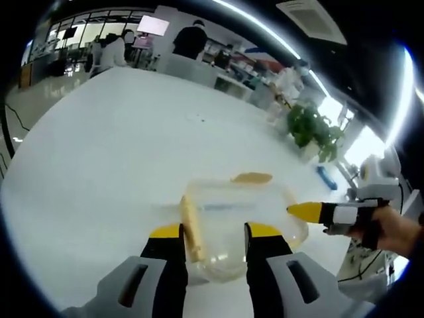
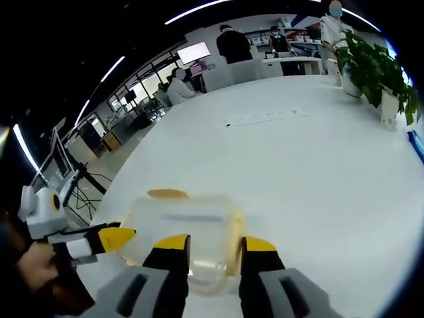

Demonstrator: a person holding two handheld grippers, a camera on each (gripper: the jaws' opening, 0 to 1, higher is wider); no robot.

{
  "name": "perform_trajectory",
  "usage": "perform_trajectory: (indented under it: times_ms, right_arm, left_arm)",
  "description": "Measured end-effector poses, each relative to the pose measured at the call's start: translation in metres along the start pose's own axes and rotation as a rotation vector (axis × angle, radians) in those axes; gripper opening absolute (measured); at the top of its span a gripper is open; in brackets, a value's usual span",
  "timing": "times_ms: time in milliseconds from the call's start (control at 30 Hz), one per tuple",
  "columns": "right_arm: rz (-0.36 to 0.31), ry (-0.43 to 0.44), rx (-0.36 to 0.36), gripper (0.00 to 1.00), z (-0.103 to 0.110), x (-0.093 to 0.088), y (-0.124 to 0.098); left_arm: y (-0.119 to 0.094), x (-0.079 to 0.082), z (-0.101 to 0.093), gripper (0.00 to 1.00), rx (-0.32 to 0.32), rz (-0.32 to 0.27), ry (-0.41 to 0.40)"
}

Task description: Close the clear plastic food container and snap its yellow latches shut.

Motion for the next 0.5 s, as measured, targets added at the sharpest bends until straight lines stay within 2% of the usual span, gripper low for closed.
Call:
perform_trajectory:
  times_ms: [200,233,367,500]
  right_arm:
    - [-0.011,0.005,-0.01,0.26,-0.0005,0.0007,-0.0004]
    - [-0.011,0.002,-0.009,0.26,-0.0008,0.0011,-0.0003]
    - [-0.009,0.003,-0.009,0.26,-0.0008,0.0016,-0.0005]
    - [-0.029,0.007,0.006,0.27,-0.0031,0.0015,-0.0022]
  left_arm:
    - [0.0007,0.0007,0.0012,0.29,0.01,-0.008,-0.03]
    - [0.0003,0.001,0.0022,0.28,0.015,-0.015,-0.07]
    - [-0.0006,0.0013,0.002,0.27,0.013,-0.013,-0.064]
    - [-0.0022,-0.0003,0.003,0.29,0.008,-0.048,-0.037]
Point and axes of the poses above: the point that each gripper's makers call its tool centre point, and the gripper's own axes: y roughly forward along the fingers, z roughly to its left, x roughly out of its top, the point moved 3 cm from there along -y, roughly backward along the fingers, and after that the axes turned 5 degrees about -y, right-handed, at the moved point
